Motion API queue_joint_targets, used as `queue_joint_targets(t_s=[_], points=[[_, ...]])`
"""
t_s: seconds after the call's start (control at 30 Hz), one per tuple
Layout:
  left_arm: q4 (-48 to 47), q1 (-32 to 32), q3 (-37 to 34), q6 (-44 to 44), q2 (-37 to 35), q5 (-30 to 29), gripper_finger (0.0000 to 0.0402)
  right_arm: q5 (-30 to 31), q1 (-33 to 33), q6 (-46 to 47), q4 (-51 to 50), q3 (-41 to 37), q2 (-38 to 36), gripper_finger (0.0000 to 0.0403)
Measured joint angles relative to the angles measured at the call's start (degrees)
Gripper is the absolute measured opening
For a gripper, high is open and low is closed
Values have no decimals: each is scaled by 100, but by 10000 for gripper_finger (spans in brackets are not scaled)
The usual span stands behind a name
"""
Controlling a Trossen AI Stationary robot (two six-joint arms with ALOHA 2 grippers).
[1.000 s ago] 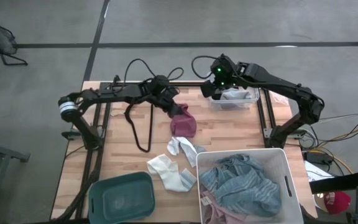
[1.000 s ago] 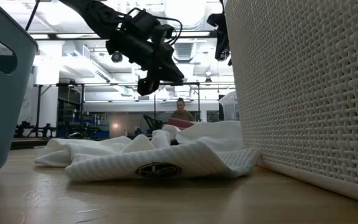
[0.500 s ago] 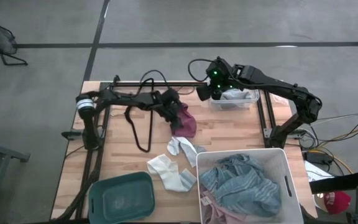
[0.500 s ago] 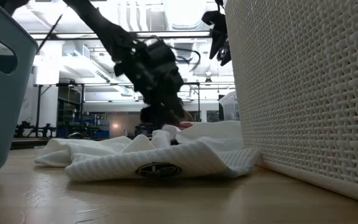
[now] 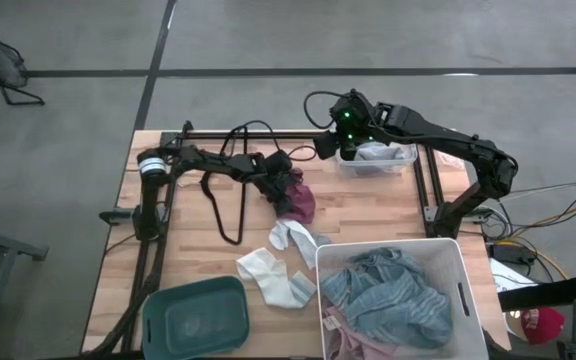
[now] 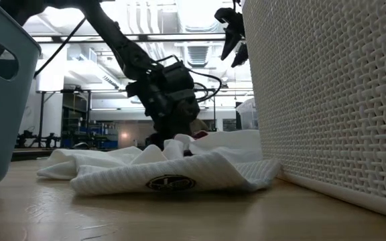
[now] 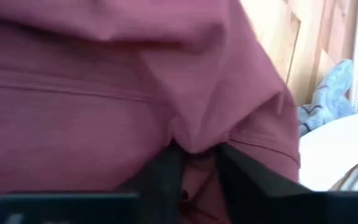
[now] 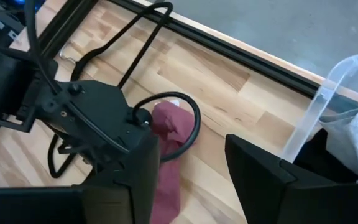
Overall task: Pick & Place Cloths
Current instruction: Put the red boxer into the transparent bin
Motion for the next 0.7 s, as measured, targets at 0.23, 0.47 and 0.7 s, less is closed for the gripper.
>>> queue_joint_targets(t_s=[0.23, 0.47, 0.7], points=[[-45, 31, -14, -65, -37, 201, 13, -30, 10, 0, 223, 0, 0, 156], [-11, 56, -21, -195, -582, 315, 6, -46, 20, -2, 262, 0, 2, 130], [-34, 96, -20, -195, -1668, 81, 4, -310, 77, -94, 259, 0, 2, 104]])
